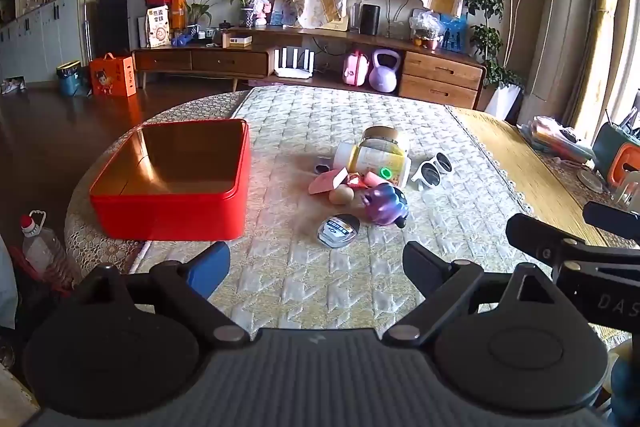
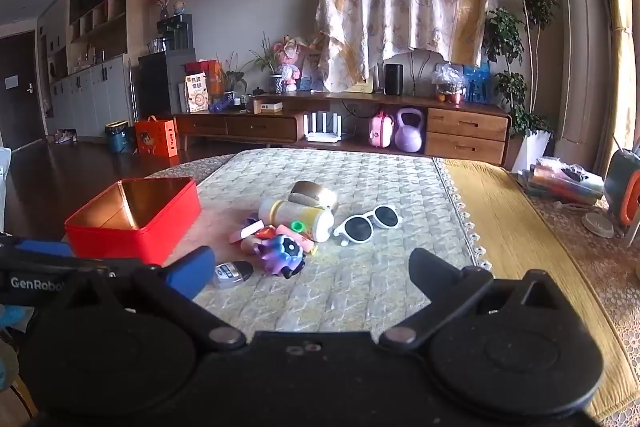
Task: Organize rigid objects
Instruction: 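Move both grippers toward the cluster of small items on the mattress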
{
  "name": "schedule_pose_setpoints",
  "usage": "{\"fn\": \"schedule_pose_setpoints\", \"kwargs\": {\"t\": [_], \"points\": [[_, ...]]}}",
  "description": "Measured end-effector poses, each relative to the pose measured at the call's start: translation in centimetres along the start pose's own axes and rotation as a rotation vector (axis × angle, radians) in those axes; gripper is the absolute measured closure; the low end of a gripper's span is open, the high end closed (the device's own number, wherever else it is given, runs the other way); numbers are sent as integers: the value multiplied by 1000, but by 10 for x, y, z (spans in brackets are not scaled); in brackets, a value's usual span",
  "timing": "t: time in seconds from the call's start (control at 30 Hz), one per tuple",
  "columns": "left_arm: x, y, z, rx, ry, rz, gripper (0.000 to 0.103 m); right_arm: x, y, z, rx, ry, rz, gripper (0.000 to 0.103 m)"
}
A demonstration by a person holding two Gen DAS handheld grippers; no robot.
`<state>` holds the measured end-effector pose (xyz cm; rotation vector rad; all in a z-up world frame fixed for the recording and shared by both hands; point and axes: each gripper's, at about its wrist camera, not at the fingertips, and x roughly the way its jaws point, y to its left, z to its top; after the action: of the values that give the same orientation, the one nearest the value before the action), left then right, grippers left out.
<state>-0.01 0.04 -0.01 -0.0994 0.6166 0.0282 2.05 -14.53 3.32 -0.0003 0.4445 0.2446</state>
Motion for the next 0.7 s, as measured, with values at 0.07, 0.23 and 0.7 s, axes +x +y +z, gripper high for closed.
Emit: {"fn": "schedule_pose_setpoints", "kwargs": {"t": [0.07, 0.23, 0.7], "points": [[1, -1, 0, 18, 17, 10, 9, -1, 0, 1, -4, -5, 8, 0], [1, -4, 2, 14, 12, -18, 9, -3, 4, -2, 6, 10, 34, 0], [0, 1, 1, -13, 19, -29, 9, 3, -5, 2, 50, 36, 81, 0]]}}
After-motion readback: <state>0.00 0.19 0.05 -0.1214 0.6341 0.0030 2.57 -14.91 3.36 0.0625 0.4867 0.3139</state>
